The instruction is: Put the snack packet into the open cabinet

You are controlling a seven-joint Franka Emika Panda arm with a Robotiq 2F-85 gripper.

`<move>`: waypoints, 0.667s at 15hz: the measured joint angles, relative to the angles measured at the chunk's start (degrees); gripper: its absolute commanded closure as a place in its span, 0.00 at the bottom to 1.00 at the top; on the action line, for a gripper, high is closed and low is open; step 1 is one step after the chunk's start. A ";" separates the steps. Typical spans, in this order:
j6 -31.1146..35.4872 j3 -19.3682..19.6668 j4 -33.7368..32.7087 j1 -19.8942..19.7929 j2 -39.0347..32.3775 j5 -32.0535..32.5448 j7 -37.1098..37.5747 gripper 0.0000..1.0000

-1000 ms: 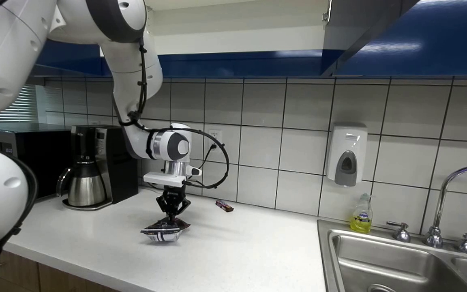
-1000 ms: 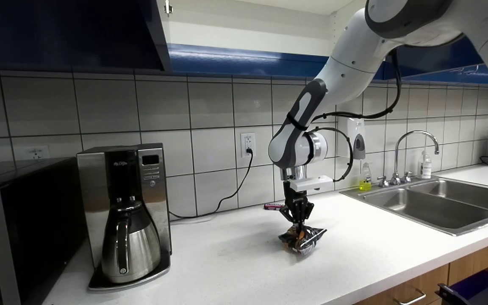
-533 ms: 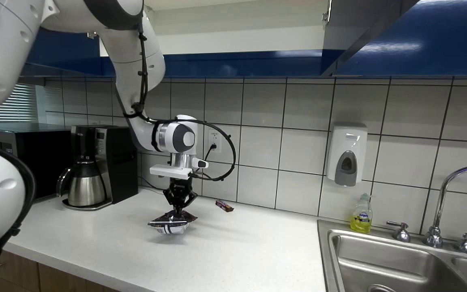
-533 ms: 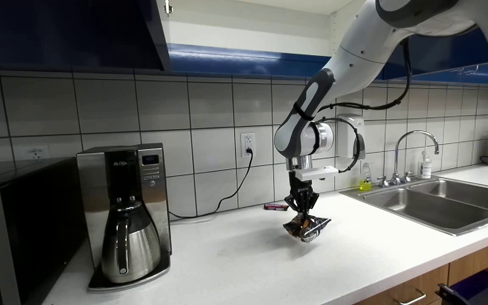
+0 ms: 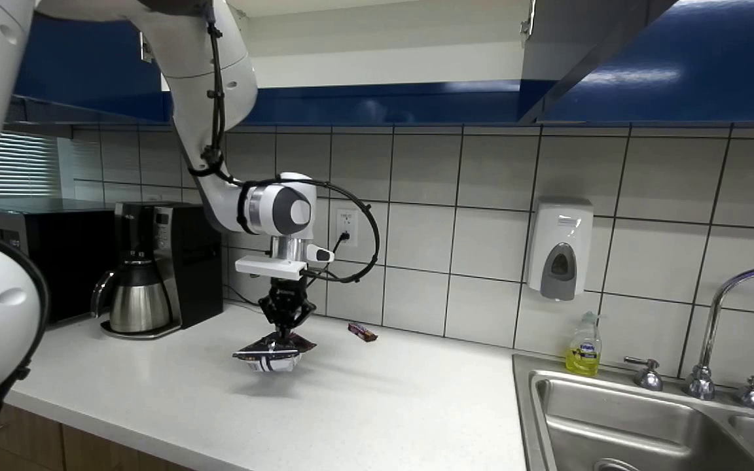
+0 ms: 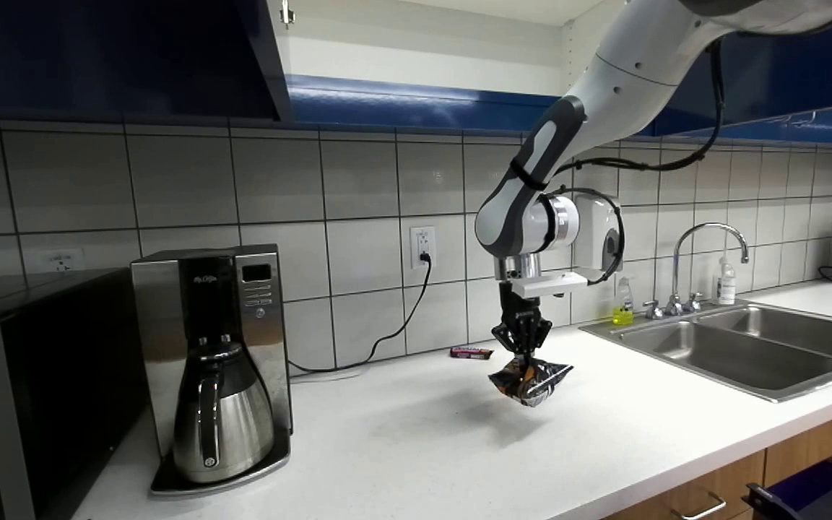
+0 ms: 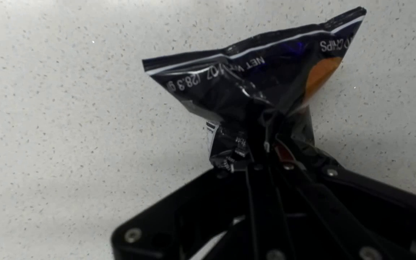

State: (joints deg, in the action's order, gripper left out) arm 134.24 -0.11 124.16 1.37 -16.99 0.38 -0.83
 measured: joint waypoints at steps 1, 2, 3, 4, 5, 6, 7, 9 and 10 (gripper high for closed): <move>0.00 0.01 0.95 0.00 0.81 0.00 -0.12 1.00; 0.00 0.03 2.08 0.00 1.76 0.00 -0.32 1.00; 0.00 0.07 3.26 0.00 2.73 0.01 -0.54 1.00; 0.00 0.11 4.55 0.00 3.81 0.02 -0.71 1.00; 0.00 0.17 5.84 0.00 4.93 0.02 -0.86 1.00; 0.00 0.24 7.17 0.00 6.09 0.02 -1.00 1.00; 0.00 0.33 8.45 0.00 7.27 0.02 -1.12 1.00; -0.05 0.63 10.96 -0.01 9.76 0.03 -1.53 1.00; -0.13 0.81 12.23 -0.02 11.28 0.03 -1.82 1.00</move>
State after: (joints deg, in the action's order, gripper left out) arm 134.12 0.70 136.39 1.35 -5.71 0.40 -2.66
